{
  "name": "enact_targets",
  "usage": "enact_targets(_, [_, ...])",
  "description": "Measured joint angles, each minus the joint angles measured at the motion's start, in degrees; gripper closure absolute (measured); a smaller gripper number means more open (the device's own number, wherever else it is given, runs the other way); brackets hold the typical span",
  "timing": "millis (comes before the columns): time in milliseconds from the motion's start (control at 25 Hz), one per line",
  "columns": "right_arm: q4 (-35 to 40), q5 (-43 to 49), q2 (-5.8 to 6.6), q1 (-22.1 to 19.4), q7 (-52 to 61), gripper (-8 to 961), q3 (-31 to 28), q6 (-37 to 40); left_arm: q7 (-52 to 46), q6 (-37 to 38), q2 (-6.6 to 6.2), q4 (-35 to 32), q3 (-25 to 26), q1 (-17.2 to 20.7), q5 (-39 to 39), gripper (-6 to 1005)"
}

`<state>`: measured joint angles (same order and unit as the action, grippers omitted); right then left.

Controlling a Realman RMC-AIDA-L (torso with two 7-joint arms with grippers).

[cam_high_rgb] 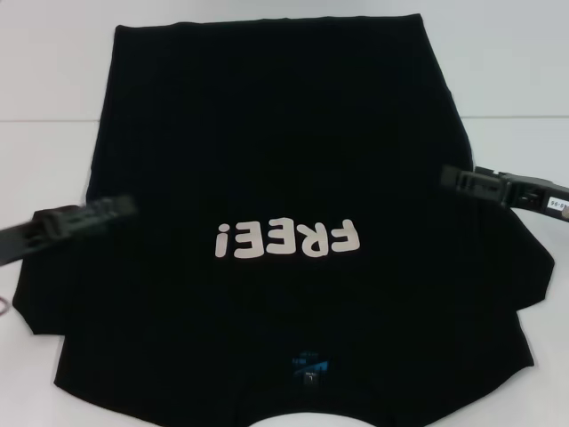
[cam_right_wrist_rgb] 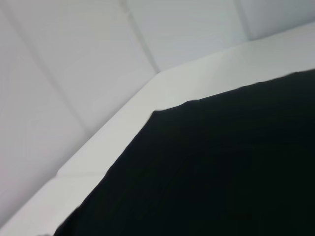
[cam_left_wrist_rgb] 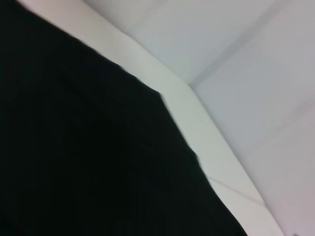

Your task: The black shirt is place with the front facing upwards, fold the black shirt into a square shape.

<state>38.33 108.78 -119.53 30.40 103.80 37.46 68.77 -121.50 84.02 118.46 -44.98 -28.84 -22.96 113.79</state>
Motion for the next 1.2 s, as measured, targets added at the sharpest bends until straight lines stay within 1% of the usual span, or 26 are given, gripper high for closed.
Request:
enact_targets(80, [-0.98,-0.05,0.09,0.32,2.97,72,-0.59,-1.56,-2.26,-0.42,-0.65,0.24,2.24,0.93,0.04,93])
enact_targets(120, [-1.29,-0.06,0.14,0.43,3.72,72,-0.62,-2.1,-4.38,-0.8,-1.39,0.78,4.43,1.87,0.23,93])
enact_targets(360, [-3.48,0.38,0.18,1.46,5.8,72,-0.27,-6.65,-9.22,-2.48,-2.73,2.84,5.98,3.64,0.48,99])
enact_targets(520, [-4.61,0.37,0.35,2.01,6.27,71,-0.37,-7.47,-11.68,-4.34,-3.02,4.69,6.0,4.54,0.96,103])
enact_targets(720, [-5.06,0.41,0.75,2.5,8.11,71,-0.17,-7.53,-13.42,-4.95,-2.93,5.63,6.03,6.09,2.06,107])
enact_targets(1000, [-5.11,0.4,0.57,2.88,8.15,71,-0.18,-7.59,-14.52,-5.86,-3.09,5.6,6.08,7.1,3.65,114])
enact_targets(1200, [-5.11,0.37,0.51,2.9,8.17,71,-0.2,-7.61,-15.7,-6.93,-2.92,5.78,6.17,7.29,4.85,118])
